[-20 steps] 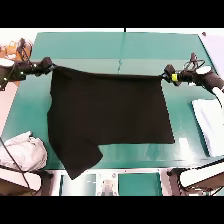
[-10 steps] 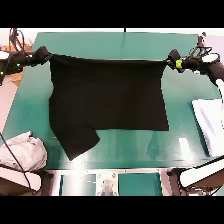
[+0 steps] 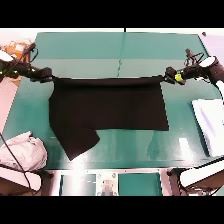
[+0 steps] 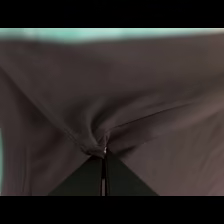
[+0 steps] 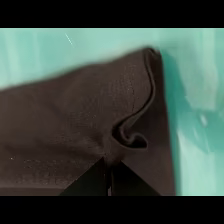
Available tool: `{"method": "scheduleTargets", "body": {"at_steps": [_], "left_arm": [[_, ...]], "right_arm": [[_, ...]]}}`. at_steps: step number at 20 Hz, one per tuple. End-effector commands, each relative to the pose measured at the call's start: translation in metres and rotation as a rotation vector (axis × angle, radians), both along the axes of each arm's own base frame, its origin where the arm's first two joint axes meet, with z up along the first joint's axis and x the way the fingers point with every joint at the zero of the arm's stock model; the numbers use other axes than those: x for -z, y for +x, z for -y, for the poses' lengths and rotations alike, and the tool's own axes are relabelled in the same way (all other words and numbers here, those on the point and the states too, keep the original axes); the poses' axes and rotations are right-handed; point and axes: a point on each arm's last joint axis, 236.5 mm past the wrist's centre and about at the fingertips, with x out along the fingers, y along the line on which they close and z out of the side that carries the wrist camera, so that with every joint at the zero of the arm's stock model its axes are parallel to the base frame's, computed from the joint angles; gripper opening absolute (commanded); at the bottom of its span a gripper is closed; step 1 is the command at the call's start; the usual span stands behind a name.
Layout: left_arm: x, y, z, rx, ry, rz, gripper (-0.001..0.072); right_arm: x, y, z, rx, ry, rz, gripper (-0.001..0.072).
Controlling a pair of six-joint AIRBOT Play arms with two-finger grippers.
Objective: Fold the shirts.
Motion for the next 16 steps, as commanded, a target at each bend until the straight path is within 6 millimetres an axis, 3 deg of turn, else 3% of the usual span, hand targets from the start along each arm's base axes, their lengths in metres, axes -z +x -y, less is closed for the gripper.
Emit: {"method": "scheduleTargets", "body": {"at_steps": [1, 5, 10, 11, 12, 13, 16], "left_arm": [[0.020, -0.026, -0.009, 0.026, 0.051, -0.112, 0.0025], [0.053, -0.037, -0.009, -0.010, 0.049, -0.148, 0.0025], [0.053, -0.027, -0.006, -0.042, 0.021, -0.114, 0.0026], [0.053, -0.028, -0.005, -0.039, 0.021, -0.117, 0.0117], [0.052, -0.031, -0.004, -0.035, 0.015, -0.128, 0.0522], [0.048, -0.035, -0.002, -0.043, 0.004, -0.154, 0.0720], [0.029, -0.045, -0.003, 0.004, 0.017, -0.201, 0.0711]], "right_arm": [[0.023, -0.032, 0.004, -0.031, -0.026, -0.108, 0.0017], [0.043, -0.044, 0.002, -0.020, -0.020, -0.143, 0.0016], [0.042, -0.044, -0.002, -0.017, 0.001, -0.144, 0.0030], [0.041, -0.046, -0.005, -0.015, 0.016, -0.154, 0.0212], [0.038, -0.050, -0.006, -0.031, 0.022, -0.174, 0.0509], [0.034, -0.058, -0.003, -0.056, 0.011, -0.205, 0.0531], [0.020, -0.081, 0.017, -0.088, -0.036, -0.311, 0.0528]]}}
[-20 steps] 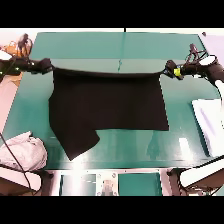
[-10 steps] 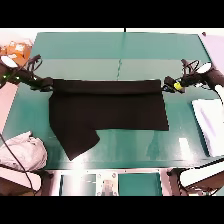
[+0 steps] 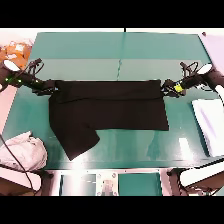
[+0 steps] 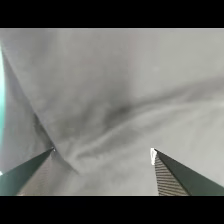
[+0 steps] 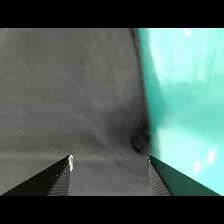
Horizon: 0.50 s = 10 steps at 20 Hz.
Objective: Fold the shirts.
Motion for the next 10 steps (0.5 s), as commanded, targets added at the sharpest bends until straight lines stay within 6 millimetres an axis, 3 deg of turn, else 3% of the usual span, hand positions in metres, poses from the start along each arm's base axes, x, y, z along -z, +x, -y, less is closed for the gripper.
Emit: {"method": "scheduleTargets", "body": {"at_steps": [1, 2, 3, 4, 7, 10], "left_arm": [[-0.020, -0.013, -0.004, 0.034, 0.018, -0.067, 0.0710], [-0.027, -0.018, -0.010, 0.037, 0.046, -0.094, 0.0708], [-0.032, -0.023, -0.015, 0.031, 0.067, -0.124, 0.0501], [-0.036, -0.031, -0.015, 0.054, 0.069, -0.151, 0.0024], [-0.041, -0.046, -0.011, 0.043, 0.057, -0.198, 0.0023], [-0.038, -0.094, -0.005, 0.042, 0.065, -0.244, 0.0023]], "right_arm": [[-0.014, -0.032, 0.015, -0.043, -0.020, -0.137, 0.0417], [-0.017, -0.039, 0.017, -0.048, -0.009, -0.164, 0.0163], [-0.018, -0.048, 0.019, -0.048, 0.002, -0.193, 0.0020], [-0.018, -0.053, 0.020, -0.029, 0.010, -0.211, 0.0019], [-0.025, -0.069, 0.016, 0.019, 0.002, -0.185, 0.0018], [-0.032, -0.103, 0.006, 0.078, -0.028, -0.100, 0.0018]]}}
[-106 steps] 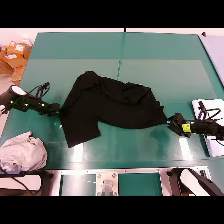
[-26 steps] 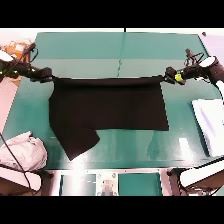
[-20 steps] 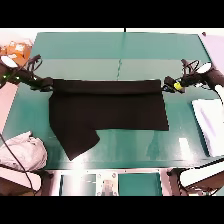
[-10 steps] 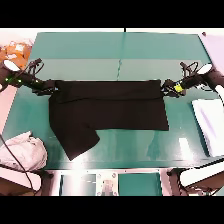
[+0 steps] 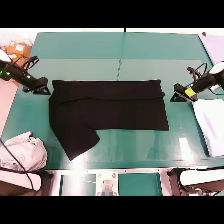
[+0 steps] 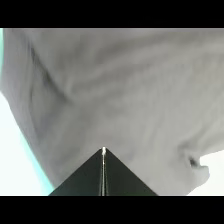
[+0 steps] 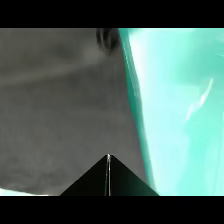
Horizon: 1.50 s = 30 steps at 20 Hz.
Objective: Fold the shirts.
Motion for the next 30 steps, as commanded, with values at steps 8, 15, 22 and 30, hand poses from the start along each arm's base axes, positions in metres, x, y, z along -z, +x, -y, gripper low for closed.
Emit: {"method": "scheduleTargets", "body": {"at_steps": [8, 15, 22, 30], "left_arm": [[0.034, -0.179, 0.040, -0.372, -0.004, 0.079, 0.0211], [0.097, -0.244, 0.086, -0.499, -0.163, -0.150, 0.0550], [0.107, -0.197, 0.077, -0.706, -0.228, 0.022, 0.0532], [0.053, -0.178, 0.098, -0.516, -0.322, 0.098, 0.0025]], "right_arm": [[0.040, -0.132, -0.073, 0.300, 0.123, 0.156, 0.0216], [0.057, -0.139, -0.073, 0.312, 0.108, 0.150, 0.0278], [0.053, -0.126, -0.073, 0.355, 0.128, 0.192, 0.0370], [0.079, -0.120, -0.104, 0.392, 0.215, 0.089, 0.0454]]}}
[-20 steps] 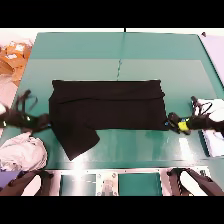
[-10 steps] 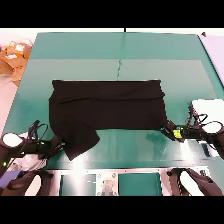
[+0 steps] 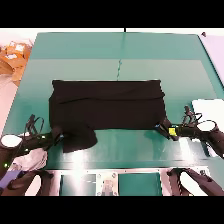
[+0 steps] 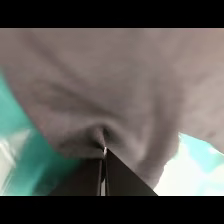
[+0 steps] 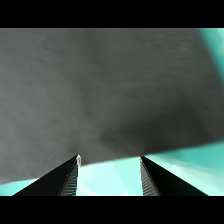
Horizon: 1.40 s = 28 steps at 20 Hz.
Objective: Fold the shirts.
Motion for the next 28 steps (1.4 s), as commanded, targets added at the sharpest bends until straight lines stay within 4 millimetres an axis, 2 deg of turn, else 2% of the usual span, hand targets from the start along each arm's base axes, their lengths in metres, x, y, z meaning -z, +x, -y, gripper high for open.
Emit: {"method": "scheduleTargets", "body": {"at_steps": [1, 4, 5, 6, 7, 8, 10, 14, 17, 21, 23, 25, 28], "left_arm": [[-0.023, 0.001, 0.008, 0.102, -0.007, 0.028, 0.0026], [-0.024, 0.001, 0.009, 0.100, -0.010, 0.027, 0.0026], [-0.024, -0.001, 0.010, 0.105, -0.013, 0.023, 0.0026], [-0.024, -0.001, 0.010, 0.111, -0.012, 0.025, 0.0026], [-0.024, -0.002, 0.011, 0.123, -0.012, 0.027, 0.0026], [-0.025, -0.003, 0.012, 0.135, -0.011, 0.032, 0.0025], [-0.034, 0.003, 0.011, 0.168, 0.006, 0.072, 0.0024], [-0.083, 0.014, -0.007, 0.305, 0.156, 0.156, 0.0022], [-0.128, 0.017, -0.008, 0.341, 0.194, 0.221, 0.0023], [-0.162, 0.019, -0.001, 0.334, 0.183, 0.294, 0.0023], [-0.171, 0.024, 0.005, 0.319, 0.150, 0.328, 0.0023], [-0.178, 0.044, -0.001, 0.268, 0.171, 0.395, 0.0022], [-0.169, 0.074, -0.008, 0.250, 0.174, 0.431, 0.0023]], "right_arm": [[0.013, 0.001, -0.007, 0.019, 0.027, -0.042, 0.0454], [0.014, 0.027, 0.016, 0.105, -0.050, 0.047, 0.0450], [0.013, 0.034, 0.024, 0.129, -0.076, 0.075, 0.0425], [0.013, 0.038, 0.028, 0.141, -0.089, 0.089, 0.0320], [0.013, 0.037, 0.027, 0.138, -0.088, 0.087, 0.0091], [0.014, 0.033, 0.023, 0.107, -0.083, 0.078, 0.0020], [0.016, 0.019, 0.014, 0.000, -0.085, 0.055, 0.0019], [0.011, -0.011, 0.004, -0.164, -0.088, -0.024, 0.0019], [-0.012, -0.016, 0.001, -0.192, -0.094, 0.022, 0.0019], [-0.051, -0.015, 0.012, -0.200, -0.173, 0.084, 0.0018], [-0.066, -0.003, 0.020, -0.205, -0.210, 0.121, 0.0019], [-0.086, 0.019, 0.024, -0.186, -0.227, 0.185, 0.0018], [-0.105, 0.057, 0.026, -0.188, -0.241, 0.233, 0.0019]]}}
